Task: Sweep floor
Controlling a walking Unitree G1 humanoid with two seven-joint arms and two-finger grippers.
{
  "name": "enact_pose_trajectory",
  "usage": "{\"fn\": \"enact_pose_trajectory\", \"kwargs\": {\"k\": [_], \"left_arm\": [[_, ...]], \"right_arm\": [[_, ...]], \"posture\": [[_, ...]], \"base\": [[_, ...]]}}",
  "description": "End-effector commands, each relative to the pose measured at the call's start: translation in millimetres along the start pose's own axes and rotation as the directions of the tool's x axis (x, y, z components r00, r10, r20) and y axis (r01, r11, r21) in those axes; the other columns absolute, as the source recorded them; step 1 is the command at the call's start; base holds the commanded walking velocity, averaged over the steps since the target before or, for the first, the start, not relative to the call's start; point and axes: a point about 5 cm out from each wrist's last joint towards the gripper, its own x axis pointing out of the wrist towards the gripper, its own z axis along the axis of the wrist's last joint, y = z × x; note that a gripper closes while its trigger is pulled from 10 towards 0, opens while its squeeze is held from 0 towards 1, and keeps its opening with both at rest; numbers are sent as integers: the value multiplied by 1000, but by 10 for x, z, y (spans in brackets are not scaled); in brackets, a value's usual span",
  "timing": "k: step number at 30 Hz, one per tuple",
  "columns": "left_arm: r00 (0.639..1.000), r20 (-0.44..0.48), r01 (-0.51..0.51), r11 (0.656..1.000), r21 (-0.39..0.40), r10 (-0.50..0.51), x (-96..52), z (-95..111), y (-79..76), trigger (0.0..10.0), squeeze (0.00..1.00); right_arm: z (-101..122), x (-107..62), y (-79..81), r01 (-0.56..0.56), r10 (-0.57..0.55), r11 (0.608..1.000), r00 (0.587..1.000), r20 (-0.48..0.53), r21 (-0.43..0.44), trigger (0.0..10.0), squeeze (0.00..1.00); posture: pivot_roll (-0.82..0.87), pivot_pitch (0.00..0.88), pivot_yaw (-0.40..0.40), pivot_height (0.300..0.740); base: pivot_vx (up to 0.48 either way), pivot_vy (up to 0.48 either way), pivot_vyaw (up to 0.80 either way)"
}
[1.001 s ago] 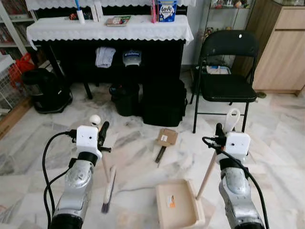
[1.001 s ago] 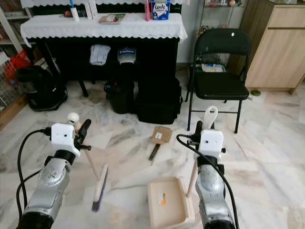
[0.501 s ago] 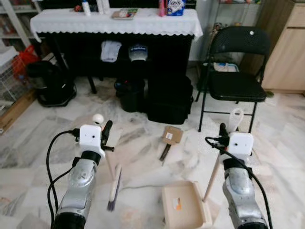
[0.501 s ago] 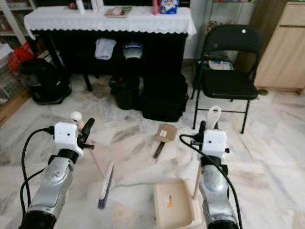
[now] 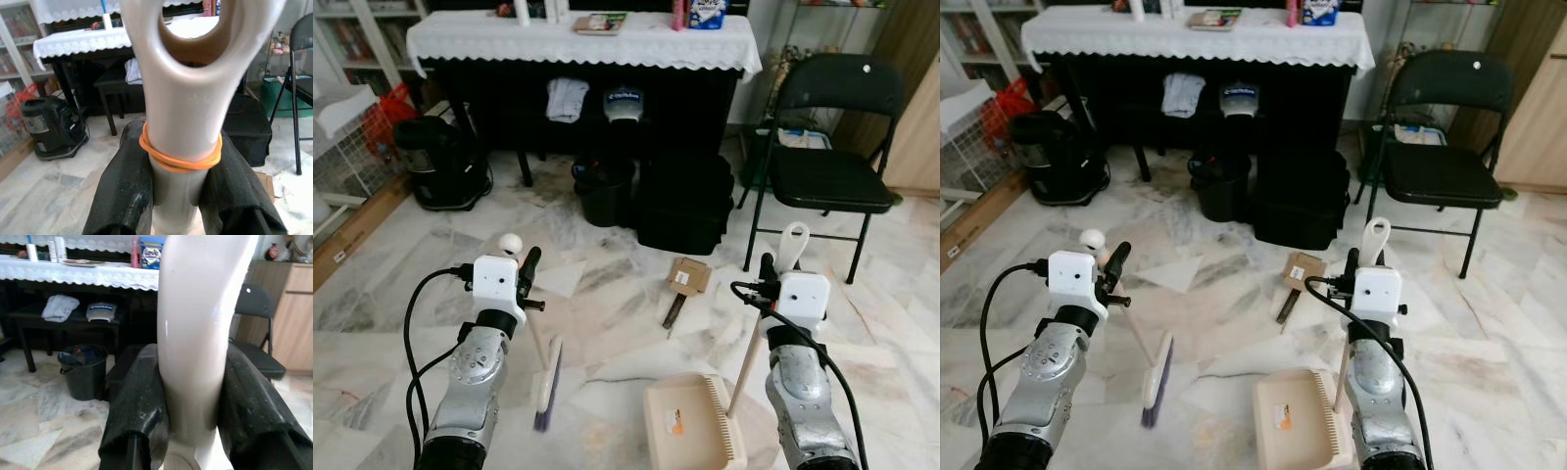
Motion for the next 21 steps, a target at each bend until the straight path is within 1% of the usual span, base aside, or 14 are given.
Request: {"fn": "enact_pose_trajectory", "kwargs": {"k": [1,11,15,17,20,21], "left_arm": [[999,43,8,1000,11,-8,26,70,-7,10000,0],[999,33,26,999,18,-27,31,61,-41,10000,0],[999,31,17,1000,17,-18,39,59,-33,10000,0],[999,29,14,1000,19,-14,42,57,-16,10000,0],[1000,29,9,1000,22,-9,44,56,7,10000,0],[1000,29,8,1000,22,-9,44,55,8,10000,0]], "right_arm": [[91,49,-37,15,-15,1000,999,44,8,10000,0],[85,49,-46,18,-18,1000,999,43,4,10000,0],[77,49,-58,24,-25,1000,999,37,15,10000,0],[67,50,-60,23,-23,999,999,28,28,10000,0],[80,58,-65,21,-21,1000,999,39,8,10000,0],[83,60,-62,19,-19,1000,999,42,6,10000,0]], "posture": [[10,0,45,740],[5,0,46,740],[5,0,44,740],[4,0,44,740],[5,0,43,740],[5,0,43,740]], "base": [[0,0,0],[0,0,0],[0,0,0],[0,0,-800],[0,0,-729],[0,0,0]]}}
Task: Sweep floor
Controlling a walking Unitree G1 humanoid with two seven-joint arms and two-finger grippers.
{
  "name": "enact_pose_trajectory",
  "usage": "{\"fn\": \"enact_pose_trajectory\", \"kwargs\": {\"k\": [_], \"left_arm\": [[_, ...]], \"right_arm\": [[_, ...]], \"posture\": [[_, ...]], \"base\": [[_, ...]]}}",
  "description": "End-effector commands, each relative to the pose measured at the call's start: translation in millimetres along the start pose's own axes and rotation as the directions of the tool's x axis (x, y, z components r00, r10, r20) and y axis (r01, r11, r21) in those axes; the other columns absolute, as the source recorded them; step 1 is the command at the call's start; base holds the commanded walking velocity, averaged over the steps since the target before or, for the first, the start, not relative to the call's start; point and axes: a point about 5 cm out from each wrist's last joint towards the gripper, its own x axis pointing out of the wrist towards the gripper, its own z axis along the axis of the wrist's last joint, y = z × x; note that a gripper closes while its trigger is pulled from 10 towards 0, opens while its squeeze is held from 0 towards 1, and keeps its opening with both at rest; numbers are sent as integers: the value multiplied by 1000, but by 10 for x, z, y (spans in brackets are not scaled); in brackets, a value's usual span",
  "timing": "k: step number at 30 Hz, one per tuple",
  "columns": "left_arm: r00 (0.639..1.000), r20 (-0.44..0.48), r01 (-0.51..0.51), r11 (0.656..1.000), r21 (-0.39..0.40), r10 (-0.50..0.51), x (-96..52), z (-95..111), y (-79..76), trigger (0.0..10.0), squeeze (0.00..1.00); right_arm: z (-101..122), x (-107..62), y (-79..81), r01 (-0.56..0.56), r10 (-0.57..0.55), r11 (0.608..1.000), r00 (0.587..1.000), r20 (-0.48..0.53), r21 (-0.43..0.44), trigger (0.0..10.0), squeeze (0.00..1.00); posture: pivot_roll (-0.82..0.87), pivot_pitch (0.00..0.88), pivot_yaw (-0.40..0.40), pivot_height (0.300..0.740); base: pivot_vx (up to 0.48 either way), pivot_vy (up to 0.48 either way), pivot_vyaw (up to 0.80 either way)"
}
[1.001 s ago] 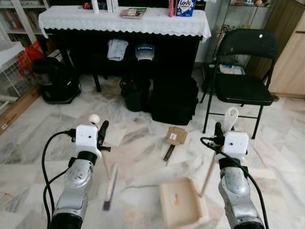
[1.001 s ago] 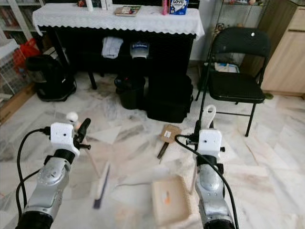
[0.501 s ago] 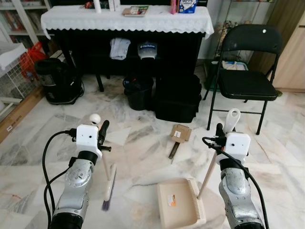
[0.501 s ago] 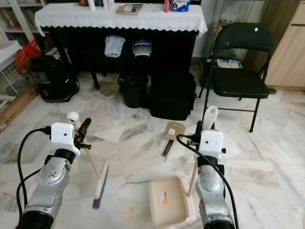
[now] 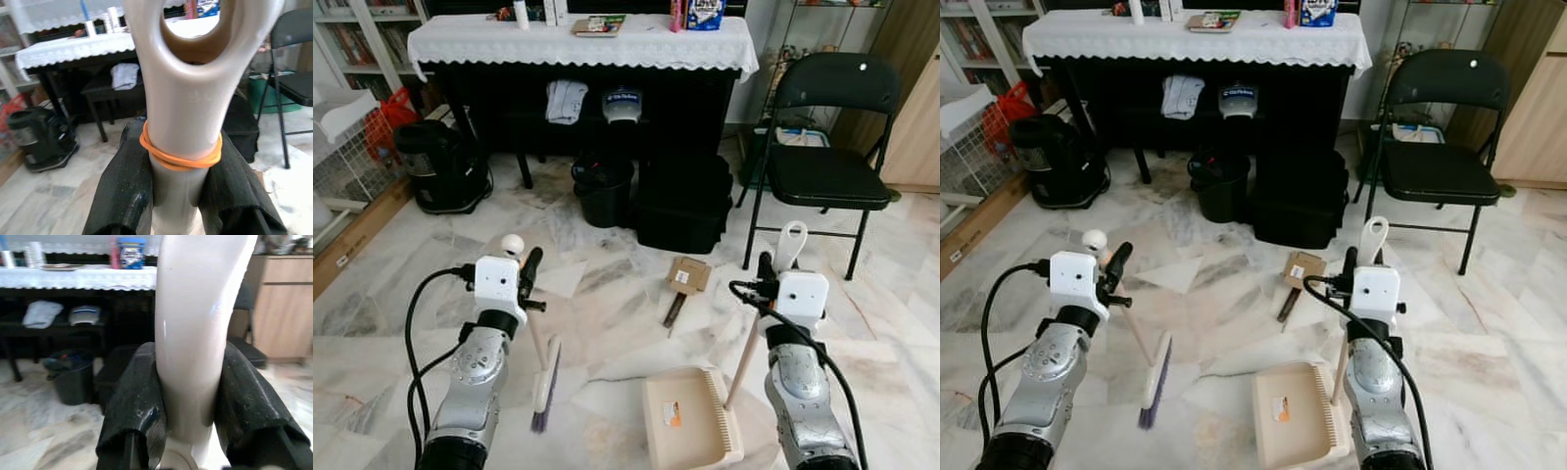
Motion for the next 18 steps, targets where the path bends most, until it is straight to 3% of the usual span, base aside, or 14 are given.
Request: {"fn": "enact_pose_trajectory", "kwargs": {"k": [1,18], "left_arm": [[1000,26,-6,1000,16,6,31,48,36,10000,0],[1000,31,0,1000,8,-1,44,57,8,10000,0]], "right_arm": [[82,51,-7,3,-3,1000,999,41,-5,10000,0],[104,57,-3,3,-2,1000,998,55,-6,10000,0]], "posture": [[5,0,43,740],[3,0,43,740]], "base": [[0,0,0],[29,0,0]]}}
